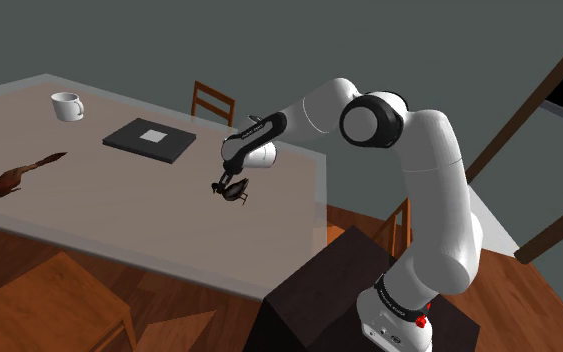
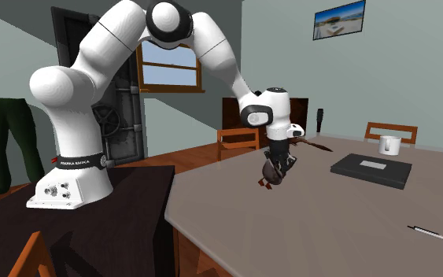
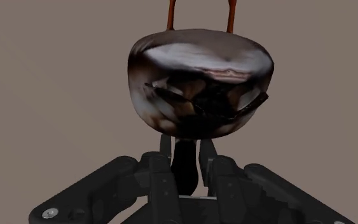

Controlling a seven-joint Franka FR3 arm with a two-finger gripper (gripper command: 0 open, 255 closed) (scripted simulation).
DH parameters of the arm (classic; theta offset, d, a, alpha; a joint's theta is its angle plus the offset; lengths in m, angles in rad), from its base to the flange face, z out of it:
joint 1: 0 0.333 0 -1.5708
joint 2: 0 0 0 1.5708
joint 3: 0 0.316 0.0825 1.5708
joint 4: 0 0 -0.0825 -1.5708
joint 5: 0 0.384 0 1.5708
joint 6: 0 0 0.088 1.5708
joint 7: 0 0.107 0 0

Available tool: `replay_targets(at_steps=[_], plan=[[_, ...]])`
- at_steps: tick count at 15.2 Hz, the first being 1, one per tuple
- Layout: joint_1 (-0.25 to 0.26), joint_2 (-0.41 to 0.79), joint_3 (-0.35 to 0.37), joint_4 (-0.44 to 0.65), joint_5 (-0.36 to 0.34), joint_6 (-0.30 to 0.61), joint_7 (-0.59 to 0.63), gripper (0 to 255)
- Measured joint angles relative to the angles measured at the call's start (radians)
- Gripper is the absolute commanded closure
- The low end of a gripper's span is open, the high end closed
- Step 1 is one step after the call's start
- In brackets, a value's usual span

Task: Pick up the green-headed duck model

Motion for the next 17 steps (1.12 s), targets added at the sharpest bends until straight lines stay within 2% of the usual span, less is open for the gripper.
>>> replay_targets(at_steps=[6,17], plan=[[-0.001,-0.006,0.0,-0.004,0.0,-0.003,0.0,255],[0.011,-0.117,-0.021,-0.032,-0.019,-0.085,0.031,255]])
